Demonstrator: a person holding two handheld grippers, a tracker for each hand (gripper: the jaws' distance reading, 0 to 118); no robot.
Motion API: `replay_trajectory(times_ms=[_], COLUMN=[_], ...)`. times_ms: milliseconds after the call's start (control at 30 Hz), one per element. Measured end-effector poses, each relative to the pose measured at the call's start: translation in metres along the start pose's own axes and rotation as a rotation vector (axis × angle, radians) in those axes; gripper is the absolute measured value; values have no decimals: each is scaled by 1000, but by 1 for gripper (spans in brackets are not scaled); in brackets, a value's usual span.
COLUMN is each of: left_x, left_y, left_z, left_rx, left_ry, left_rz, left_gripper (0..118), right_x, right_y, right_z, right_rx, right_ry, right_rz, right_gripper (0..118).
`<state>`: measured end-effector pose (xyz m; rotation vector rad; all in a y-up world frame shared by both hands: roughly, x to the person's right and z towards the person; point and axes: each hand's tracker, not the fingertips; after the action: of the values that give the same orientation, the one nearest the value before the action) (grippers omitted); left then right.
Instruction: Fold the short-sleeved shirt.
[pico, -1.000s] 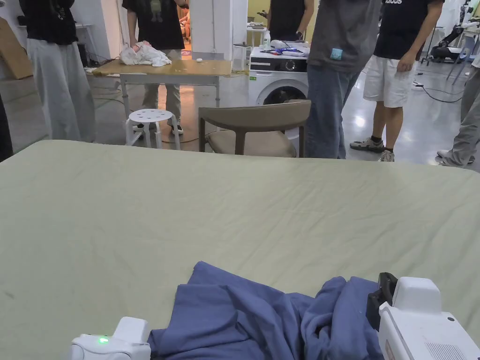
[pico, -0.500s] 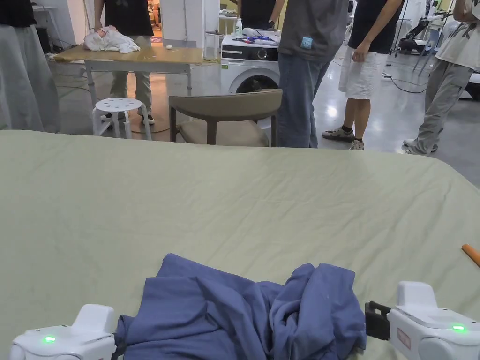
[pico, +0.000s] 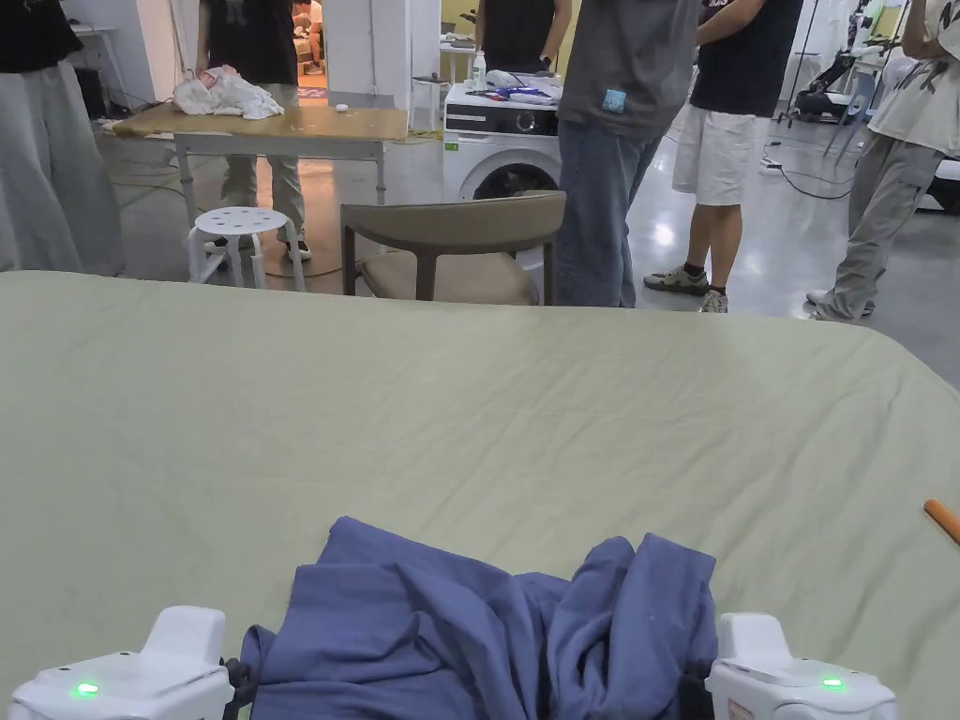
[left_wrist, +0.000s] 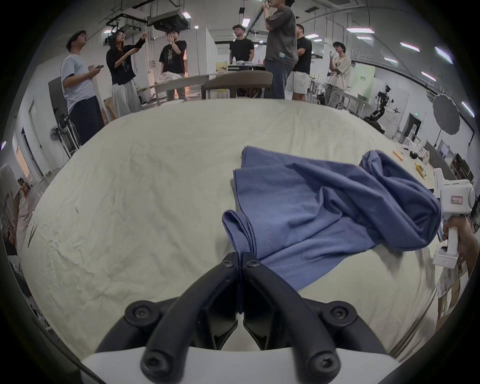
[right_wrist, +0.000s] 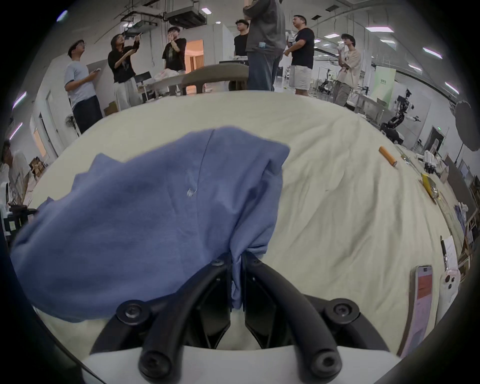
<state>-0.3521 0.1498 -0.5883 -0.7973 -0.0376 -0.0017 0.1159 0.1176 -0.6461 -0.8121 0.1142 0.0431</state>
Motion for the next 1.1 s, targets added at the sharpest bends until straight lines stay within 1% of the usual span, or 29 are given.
replay_trajectory(times_ms=[100,233,333,467,533,600,633,700,767,933,1033,1100], left_x=[-6,-12,-15,-23,-27,-29,-30,-27,-25,-27,-34,-37], left_y=[18,57,89,135,161,187,200,222,244,290,315,332], left_z=[20,51,74,101,111,119,122,127,131,143,148,152], left_rx=[107,217,291,358,397,414,421,458,477,535,562,575], left_ry=[-15,-42,-32,-29,8,-5,-7,15,61,106,120,118], left_rz=[10,11,-16,-8,-41,-41,-36,-58,-91,-118,-113,-95], left_gripper=[0,0,0,0,0,0,0,0,0,0,0,0], right_x=[3,7,7,12,13,13,10,4,-1,-13,-19,-23], right_y=[18,51,76,112,135,157,169,192,212,265,297,319], right_z=[29,68,92,118,131,143,148,157,167,188,198,203], right_rx=[103,183,248,304,353,391,399,458,490,584,624,634], right_ry=[-24,2,-38,-39,-68,-52,-53,-84,-88,-117,-136,-144], right_rz=[40,41,83,58,79,73,76,113,118,134,157,156], right_gripper=[5,5,5,5,5,5,5,5,5,5,5,5])
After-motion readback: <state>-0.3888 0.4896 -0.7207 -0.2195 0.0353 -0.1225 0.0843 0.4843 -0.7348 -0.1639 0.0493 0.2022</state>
